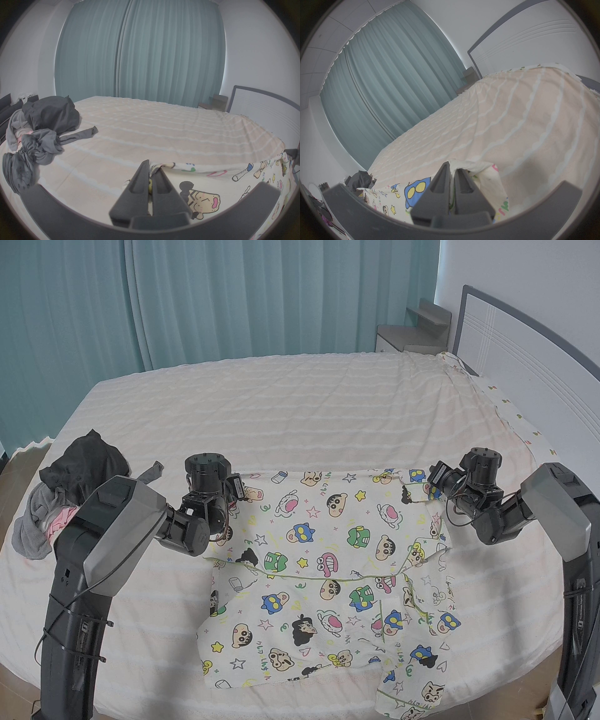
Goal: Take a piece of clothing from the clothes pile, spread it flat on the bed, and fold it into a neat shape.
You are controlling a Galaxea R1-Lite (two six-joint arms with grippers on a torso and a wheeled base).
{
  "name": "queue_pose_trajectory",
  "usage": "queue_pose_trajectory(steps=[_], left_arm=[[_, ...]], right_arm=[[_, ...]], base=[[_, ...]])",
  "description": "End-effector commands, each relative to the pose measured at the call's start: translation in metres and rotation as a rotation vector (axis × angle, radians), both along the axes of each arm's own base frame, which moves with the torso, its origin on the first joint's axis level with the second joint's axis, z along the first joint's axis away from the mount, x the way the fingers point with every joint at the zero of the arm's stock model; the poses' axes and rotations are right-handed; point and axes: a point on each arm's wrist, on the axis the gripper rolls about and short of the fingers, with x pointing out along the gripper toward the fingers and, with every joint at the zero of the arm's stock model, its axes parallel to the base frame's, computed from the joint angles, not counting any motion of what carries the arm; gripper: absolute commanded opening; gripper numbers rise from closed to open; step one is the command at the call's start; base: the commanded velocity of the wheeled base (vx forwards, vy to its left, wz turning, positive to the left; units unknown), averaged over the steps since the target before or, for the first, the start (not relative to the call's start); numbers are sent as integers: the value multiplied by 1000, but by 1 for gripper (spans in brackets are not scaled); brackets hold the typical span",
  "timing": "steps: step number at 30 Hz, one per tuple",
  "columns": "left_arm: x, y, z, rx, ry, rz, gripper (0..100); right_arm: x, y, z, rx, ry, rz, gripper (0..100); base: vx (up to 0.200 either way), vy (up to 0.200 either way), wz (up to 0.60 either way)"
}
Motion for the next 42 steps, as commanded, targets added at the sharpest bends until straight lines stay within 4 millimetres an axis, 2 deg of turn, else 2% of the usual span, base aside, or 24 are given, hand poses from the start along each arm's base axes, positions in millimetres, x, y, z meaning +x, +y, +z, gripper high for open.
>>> queue_pose_trajectory(steps=[1, 6, 7, 9, 12, 13, 14, 15, 17, 21, 23, 24, 25, 27, 28, 29, 30, 32, 34, 37, 38, 40, 42], left_arm=[[14, 8, -36, 12, 44, 31, 0], [18, 9, -42, 19, 75, 35, 0], [18, 9, -42, 19, 75, 35, 100], [22, 10, -44, 16, 70, 38, 100], [28, 12, -45, 16, 56, 54, 100], [34, 20, -41, 27, 34, 124, 100], [34, 20, -41, 27, 34, 124, 100], [40, 27, -34, 21, 3, 166, 100], [42, 35, -29, 18, -9, 184, 100], [42, 43, -26, 16, -9, 201, 100], [32, 50, -13, 19, 5, 211, 100], [32, 50, -13, 18, 8, 211, 100], [20, 53, 0, 13, 16, 212, 100], [13, 55, 5, 6, 19, 209, 100], [-5, 61, 21, -18, 31, 189, 100], [-5, 61, 21, -18, 31, 189, 100], [-27, 66, 35, -63, 57, 133, 100], [-53, 70, 48, -122, 88, 69, 100], [-82, 73, 59, -167, 122, 5, 100], [-123, 75, 66, -209, 170, -22, 100], [-128, 74, 66, -217, 176, -28, 100], [-162, 72, 70, -273, 220, -109, 100], [-188, 73, 69, -303, 265, -170, 100]], right_arm=[[24, 6, -29, -6, 59, -9, 0], [27, 10, -34, -11, 83, -3, 0], [27, 10, -34, -12, 86, -3, 100], [23, 16, -42, -24, 148, 28, 100], [24, 14, -42, -36, 167, 23, 100], [30, 10, -28, -18, 112, 3, 100], [30, 10, -28, -18, 112, 3, 100], [35, 6, -16, 2, 69, -31, 100], [37, 1, -7, 23, 39, -93, 100], [37, -6, 10, 63, 13, -144, 100], [31, -10, 21, 128, 28, -156, 100], [31, -10, 22, 132, 30, -158, 100], [23, -14, 22, 146, 105, -171, 100], [18, -14, 19, 145, 145, -175, 100], [4, -14, 25, 177, 180, -165, 100], [4, -14, 25, 177, 180, -165, 100], [-10, -10, 36, 248, 200, -106, 100], [-29, -3, 53, 335, 223, -12, 100], [-42, 6, 58, 354, 247, 43, 100], [-48, 18, 48, 339, 284, 39, 100], [-49, 18, 47, 338, 290, 38, 100], [-54, 24, 36, 334, 329, 45, 100], [-52, 29, 25, 329, 355, 53, 100]], base=[[0, 0, 0], [0, 0, 0], [0, 0, 0], [0, 0, 0], [0, 0, 0], [0, 0, 0], [0, 0, 0], [0, 0, 0], [0, 0, 0], [0, 0, 0], [0, 0, 0], [0, 0, 0], [0, 0, 0], [0, 0, 0], [0, 0, 0], [0, 0, 0], [0, 0, 0], [0, 0, 0], [0, 0, 0], [0, 0, 0], [0, 0, 0], [0, 0, 0], [0, 0, 0]])
